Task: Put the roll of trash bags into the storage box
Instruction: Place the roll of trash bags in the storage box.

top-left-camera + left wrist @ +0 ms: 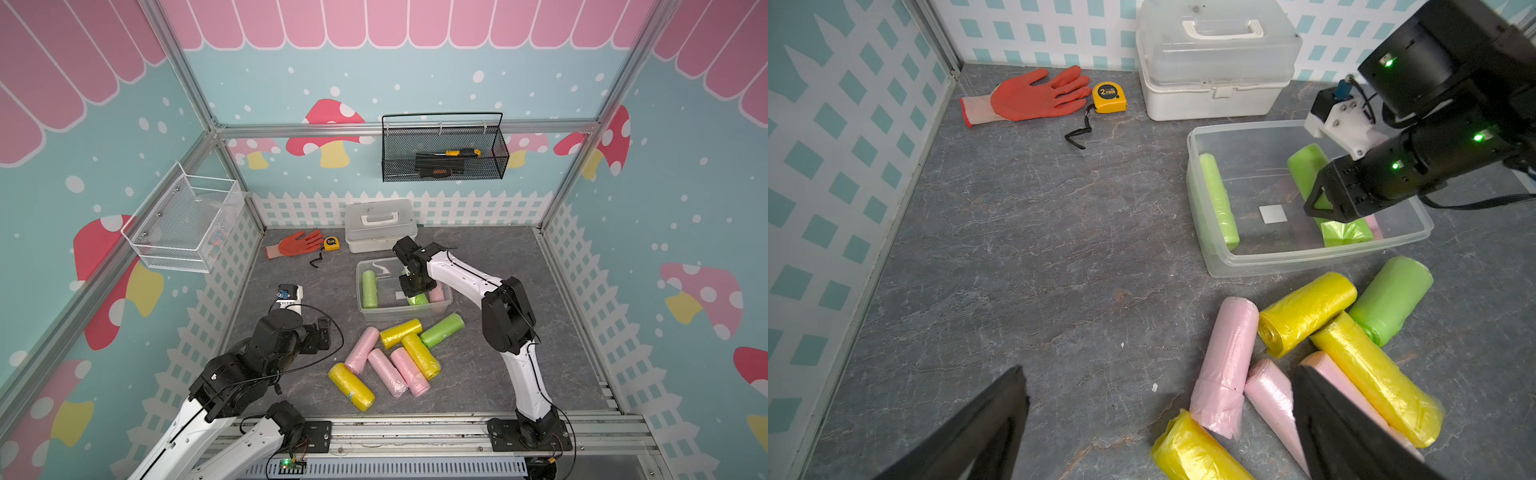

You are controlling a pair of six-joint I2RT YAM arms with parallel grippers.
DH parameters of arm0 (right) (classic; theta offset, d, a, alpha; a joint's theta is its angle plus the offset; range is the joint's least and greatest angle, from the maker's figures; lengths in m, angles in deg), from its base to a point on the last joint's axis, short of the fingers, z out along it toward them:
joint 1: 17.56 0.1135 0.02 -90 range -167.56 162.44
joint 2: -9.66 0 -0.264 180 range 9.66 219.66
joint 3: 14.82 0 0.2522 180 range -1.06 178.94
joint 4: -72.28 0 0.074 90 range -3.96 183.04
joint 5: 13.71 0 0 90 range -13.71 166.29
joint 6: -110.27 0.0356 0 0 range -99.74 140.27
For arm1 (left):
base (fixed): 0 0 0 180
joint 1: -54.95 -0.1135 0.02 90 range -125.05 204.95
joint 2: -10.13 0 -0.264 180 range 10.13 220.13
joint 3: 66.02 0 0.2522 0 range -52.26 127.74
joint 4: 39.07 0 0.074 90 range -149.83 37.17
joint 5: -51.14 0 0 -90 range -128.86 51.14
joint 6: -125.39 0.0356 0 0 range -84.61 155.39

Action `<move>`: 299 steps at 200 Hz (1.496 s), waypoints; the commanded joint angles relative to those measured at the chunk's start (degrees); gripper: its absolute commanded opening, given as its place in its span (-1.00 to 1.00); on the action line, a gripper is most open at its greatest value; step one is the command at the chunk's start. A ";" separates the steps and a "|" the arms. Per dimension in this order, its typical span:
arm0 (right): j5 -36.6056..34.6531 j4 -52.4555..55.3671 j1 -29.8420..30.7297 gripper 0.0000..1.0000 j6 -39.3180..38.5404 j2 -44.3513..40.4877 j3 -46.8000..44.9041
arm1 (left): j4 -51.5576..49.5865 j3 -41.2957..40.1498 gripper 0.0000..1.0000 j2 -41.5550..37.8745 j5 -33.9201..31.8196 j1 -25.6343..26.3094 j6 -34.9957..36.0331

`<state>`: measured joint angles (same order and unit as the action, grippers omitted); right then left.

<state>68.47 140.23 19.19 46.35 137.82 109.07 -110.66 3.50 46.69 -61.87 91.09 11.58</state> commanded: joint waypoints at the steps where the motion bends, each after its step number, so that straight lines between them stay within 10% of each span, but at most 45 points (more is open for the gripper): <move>1: -0.24 -0.05 -0.58 -0.79 0.98 0.48 1.43 | -0.54 1.11 0.98 -1.04 0.22 0.09 -0.44; 80: -2.97 2.01 -2.49 -0.66 2.83 4.05 1.93 | 1.26 -1.79 0.98 -2.51 -0.16 0.13 -1.94; 147: -4.00 2.83 -2.61 0.03 2.39 4.79 2.54 | 2.01 -2.39 0.98 -4.76 0.21 0.29 -1.42; 245: -4.30 0.82 -2.03 0.43 1.78 -12.28 -4.68 | 1.59 -1.54 0.98 -3.08 0.60 0.01 -0.89; 299: -6.37 -6.21 -2.00 0.48 0.38 -26.55 -14.94 | 3.15 -1.20 0.98 -0.54 11.03 -15.63 0.49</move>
<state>63.82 136.95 16.94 47.73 114.76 97.79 -108.97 1.36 45.26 -56.91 81.34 10.58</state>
